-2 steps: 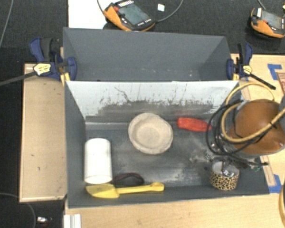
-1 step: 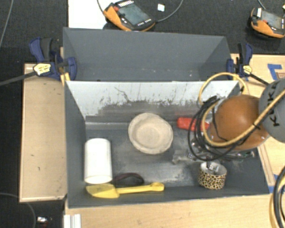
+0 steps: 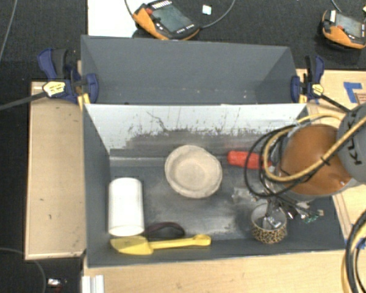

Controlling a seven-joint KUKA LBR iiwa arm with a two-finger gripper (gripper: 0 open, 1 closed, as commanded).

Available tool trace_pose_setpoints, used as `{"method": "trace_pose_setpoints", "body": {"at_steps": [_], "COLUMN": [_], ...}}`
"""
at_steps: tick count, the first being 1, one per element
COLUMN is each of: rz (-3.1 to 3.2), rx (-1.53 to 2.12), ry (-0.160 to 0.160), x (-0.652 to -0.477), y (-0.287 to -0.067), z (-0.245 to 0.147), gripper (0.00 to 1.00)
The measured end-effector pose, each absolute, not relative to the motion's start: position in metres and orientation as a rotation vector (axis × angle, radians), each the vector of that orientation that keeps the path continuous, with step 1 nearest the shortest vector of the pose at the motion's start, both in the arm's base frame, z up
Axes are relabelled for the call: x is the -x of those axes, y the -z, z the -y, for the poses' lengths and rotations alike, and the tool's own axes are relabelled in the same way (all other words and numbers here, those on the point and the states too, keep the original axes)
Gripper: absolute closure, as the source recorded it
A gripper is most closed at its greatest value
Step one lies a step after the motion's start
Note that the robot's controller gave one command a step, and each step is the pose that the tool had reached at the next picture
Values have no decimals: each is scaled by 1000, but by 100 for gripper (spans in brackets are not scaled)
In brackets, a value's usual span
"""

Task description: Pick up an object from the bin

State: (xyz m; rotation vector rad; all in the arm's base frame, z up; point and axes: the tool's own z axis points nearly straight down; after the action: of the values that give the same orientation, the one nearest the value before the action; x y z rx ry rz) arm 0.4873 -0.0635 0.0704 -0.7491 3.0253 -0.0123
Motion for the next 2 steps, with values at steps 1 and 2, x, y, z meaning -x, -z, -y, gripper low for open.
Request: {"method": "trace_pose_setpoints", "body": {"at_steps": [1, 2], "rz": [-3026, -2869], "rx": [742, 1216], "ry": [16, 22], "x": [-490, -526], "y": [-70, -70], "z": [48, 64], "gripper": [0, 100]}}
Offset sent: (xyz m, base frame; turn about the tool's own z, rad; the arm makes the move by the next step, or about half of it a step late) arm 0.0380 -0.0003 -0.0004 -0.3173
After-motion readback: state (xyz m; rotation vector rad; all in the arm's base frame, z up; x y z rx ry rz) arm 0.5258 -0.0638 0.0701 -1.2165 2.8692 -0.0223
